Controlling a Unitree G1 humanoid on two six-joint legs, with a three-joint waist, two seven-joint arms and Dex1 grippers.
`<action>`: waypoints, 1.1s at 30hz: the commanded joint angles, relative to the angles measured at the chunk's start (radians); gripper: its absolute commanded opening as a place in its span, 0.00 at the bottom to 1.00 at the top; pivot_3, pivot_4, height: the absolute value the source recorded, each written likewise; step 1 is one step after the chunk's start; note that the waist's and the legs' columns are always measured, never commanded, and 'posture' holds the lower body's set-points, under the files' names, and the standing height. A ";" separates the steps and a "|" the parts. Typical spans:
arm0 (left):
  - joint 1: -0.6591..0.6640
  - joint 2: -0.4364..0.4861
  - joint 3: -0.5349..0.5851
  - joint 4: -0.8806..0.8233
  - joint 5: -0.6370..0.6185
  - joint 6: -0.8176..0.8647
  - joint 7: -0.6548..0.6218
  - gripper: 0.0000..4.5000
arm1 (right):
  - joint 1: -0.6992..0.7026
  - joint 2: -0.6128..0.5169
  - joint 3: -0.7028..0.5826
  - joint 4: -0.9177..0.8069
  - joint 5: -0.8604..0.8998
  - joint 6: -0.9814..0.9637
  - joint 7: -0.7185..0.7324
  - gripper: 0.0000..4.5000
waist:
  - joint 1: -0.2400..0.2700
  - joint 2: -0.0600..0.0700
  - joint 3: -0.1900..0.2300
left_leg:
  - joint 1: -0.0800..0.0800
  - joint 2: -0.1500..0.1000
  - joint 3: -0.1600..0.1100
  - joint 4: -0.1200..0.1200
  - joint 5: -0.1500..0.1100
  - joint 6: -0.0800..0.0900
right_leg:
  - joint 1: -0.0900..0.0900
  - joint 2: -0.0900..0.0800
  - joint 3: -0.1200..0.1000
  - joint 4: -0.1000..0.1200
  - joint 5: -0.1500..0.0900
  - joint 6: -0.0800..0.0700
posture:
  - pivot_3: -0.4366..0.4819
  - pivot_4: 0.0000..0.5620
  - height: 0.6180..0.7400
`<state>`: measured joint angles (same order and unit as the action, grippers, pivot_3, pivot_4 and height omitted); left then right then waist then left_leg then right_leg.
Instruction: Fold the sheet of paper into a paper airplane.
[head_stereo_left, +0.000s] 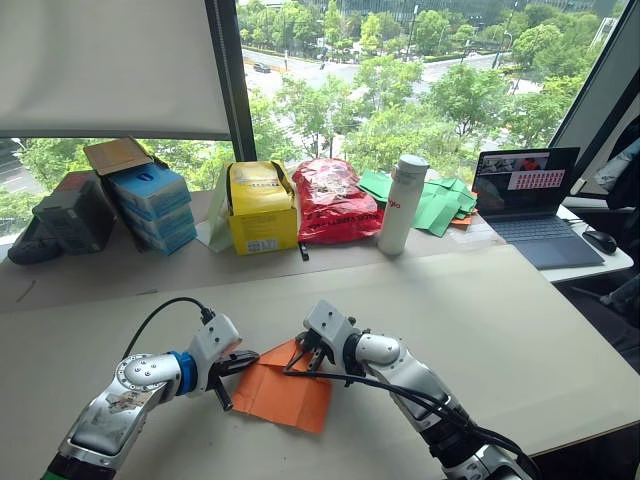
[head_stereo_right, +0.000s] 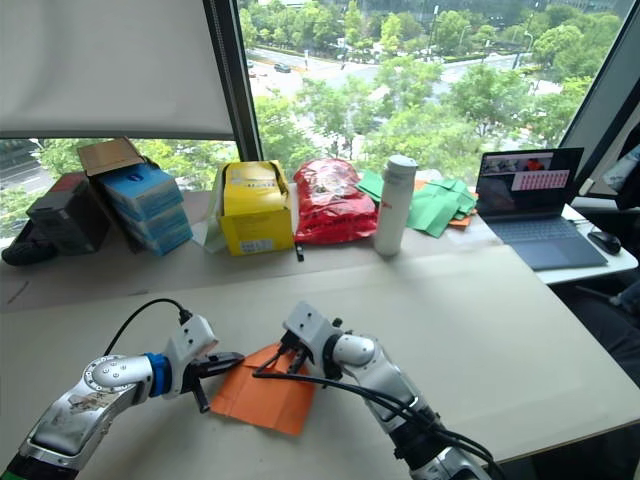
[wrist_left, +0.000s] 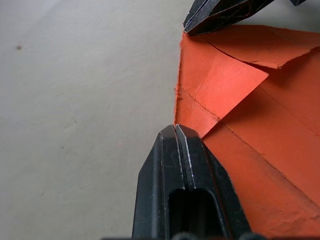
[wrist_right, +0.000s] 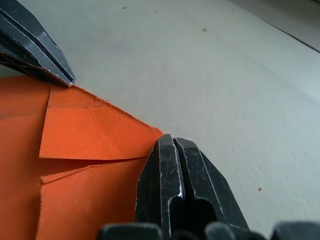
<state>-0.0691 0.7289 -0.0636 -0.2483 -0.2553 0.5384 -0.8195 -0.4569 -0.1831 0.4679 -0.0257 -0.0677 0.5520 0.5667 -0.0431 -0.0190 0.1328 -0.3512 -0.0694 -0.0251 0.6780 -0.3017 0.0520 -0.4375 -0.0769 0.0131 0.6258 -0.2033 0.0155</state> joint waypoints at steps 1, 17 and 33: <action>0.011 0.041 -0.010 0.026 0.004 0.073 -0.022 0.00 | -0.003 -0.011 -0.050 -0.053 0.026 -0.029 0.012 0.00 | 0.000 0.000 0.000 | 0.000 0.000 0.000 0.000 0.000 0.000 | 0.000 0.000 0.000 0.000 0.000 0.000 | 0.48 0.27 1.00; -0.157 0.014 0.014 0.015 -0.050 0.095 -0.041 0.00 | 0.179 -0.289 -0.072 -0.508 0.330 -0.002 0.370 0.00 | 0.025 -0.002 0.006 | -0.004 -0.001 0.000 0.002 -0.002 0.004 | -0.001 0.000 -0.002 -0.003 0.000 0.000 | 0.48 0.27 1.00; -0.176 -0.021 -0.104 0.106 0.026 -0.026 -0.085 0.00 | 0.227 -0.419 0.125 -0.546 0.258 0.026 0.416 0.00 | 0.035 -0.003 0.006 | -0.005 -0.001 0.000 0.003 -0.001 0.002 | -0.001 -0.002 0.000 -0.003 0.000 0.000 | 0.48 0.27 1.00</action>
<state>-0.2392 0.6994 -0.1582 -0.1585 -0.2513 0.5241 -0.8985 -0.2399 -0.6074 0.5830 -0.5297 0.2001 0.5764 0.9975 -0.0085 -0.0221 0.1392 -0.3562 -0.0702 -0.0251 0.6806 -0.3028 0.0542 -0.4384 -0.0786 0.0128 0.6227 -0.2034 0.0156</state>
